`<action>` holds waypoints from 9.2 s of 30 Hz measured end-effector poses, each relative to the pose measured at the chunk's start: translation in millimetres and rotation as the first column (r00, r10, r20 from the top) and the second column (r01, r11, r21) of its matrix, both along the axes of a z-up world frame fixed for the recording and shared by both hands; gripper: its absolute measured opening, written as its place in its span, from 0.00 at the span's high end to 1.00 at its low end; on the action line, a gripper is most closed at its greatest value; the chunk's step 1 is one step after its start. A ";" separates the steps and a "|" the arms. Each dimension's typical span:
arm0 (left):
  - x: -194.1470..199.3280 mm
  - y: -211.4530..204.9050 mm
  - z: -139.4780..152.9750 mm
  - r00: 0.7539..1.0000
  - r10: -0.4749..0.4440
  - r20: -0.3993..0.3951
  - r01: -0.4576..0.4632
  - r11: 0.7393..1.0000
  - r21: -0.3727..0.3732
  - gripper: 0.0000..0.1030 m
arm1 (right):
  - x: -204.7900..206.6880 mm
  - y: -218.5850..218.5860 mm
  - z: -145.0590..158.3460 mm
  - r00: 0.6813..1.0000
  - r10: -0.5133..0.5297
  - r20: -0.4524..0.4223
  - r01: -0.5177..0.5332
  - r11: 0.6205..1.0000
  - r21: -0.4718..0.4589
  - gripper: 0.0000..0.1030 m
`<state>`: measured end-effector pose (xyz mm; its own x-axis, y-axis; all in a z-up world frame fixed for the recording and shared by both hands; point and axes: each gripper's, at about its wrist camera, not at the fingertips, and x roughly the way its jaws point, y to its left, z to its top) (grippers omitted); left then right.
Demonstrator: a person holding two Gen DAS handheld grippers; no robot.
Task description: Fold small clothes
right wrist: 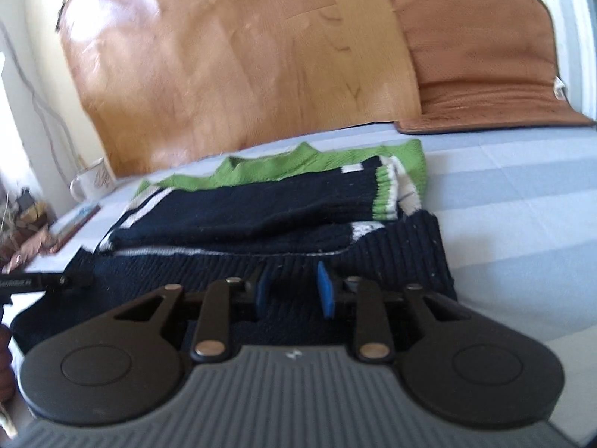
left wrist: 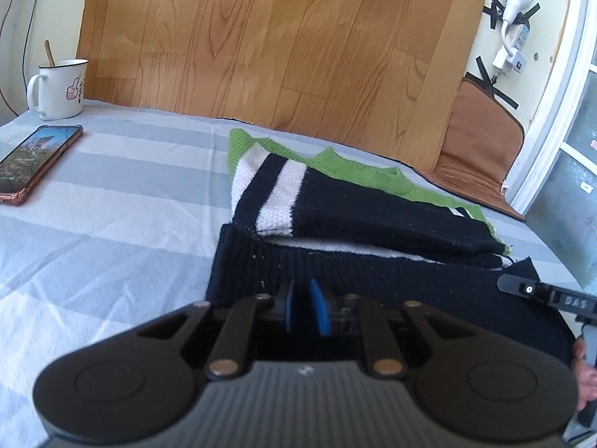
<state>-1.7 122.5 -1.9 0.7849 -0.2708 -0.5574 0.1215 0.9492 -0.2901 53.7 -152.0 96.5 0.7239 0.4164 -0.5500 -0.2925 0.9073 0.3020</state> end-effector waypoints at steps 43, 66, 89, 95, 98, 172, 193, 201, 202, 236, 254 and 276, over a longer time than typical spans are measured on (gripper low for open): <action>-43.3 85.6 26.3 0.986 0.167 0.025 -0.147 0.918 -0.367 0.40 | -35.0 47.0 86.8 0.946 0.249 0.209 -0.191 0.946 -0.260 0.84; -62.1 53.8 18.2 0.996 0.041 -0.078 -0.058 0.973 -0.224 0.44 | -128.7 -24.2 63.8 0.967 0.133 0.218 -0.109 0.987 -0.117 0.64; -42.3 59.2 28.0 0.989 0.056 -0.135 -0.075 0.987 -0.139 0.89 | -112.3 -62.8 31.8 0.983 -0.171 -0.061 0.175 0.981 0.082 0.91; -47.5 60.0 25.3 0.988 0.055 -0.143 -0.067 0.995 -0.077 0.75 | -110.1 -61.4 29.5 0.976 -0.218 -0.026 0.218 0.976 0.025 0.80; -65.4 75.9 51.7 0.993 0.107 -0.042 -0.111 0.990 -0.084 0.71 | -116.1 -55.2 60.2 0.971 -0.207 0.123 0.210 0.978 -0.013 0.76; -36.0 -68.4 10.9 0.993 -0.002 0.117 -0.033 0.953 0.300 0.50 | -44.7 -9.2 -20.0 0.997 -0.071 0.028 0.062 0.968 0.243 0.81; -36.5 -70.5 11.6 0.993 -0.002 0.118 -0.034 0.952 0.306 0.49 | -47.8 -12.0 -20.6 0.997 -0.076 0.029 0.066 0.967 0.247 0.81; -37.6 -70.8 11.9 0.993 -0.002 0.120 -0.036 0.950 0.311 0.48 | -48.0 -13.4 -20.3 0.996 -0.079 0.031 0.069 0.966 0.248 0.81; -37.6 -70.8 11.9 0.993 -0.002 0.120 -0.036 0.950 0.311 0.48 | -48.0 -13.4 -20.3 0.996 -0.079 0.031 0.069 0.966 0.248 0.81; -39.3 -72.1 12.5 0.993 -0.024 0.118 -0.013 0.953 0.302 0.27 | -48.9 -13.4 -20.3 0.996 -0.080 0.031 0.070 0.966 0.250 0.81; -38.4 -75.4 10.8 0.998 0.011 0.055 -0.028 0.946 0.323 0.00 | -48.6 -14.0 -19.7 0.996 -0.082 0.028 0.072 0.964 0.257 0.81; -33.6 -79.2 12.5 0.997 0.051 -0.063 -0.025 0.936 0.352 0.00 | -48.7 -14.9 -20.1 0.996 -0.082 0.028 0.072 0.963 0.259 0.81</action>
<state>-35.2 43.3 10.6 0.7464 -0.0189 -0.6652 0.0747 0.9957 0.0556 5.0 -166.9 76.4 0.7778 0.4827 -0.4026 -0.2407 0.8204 0.5187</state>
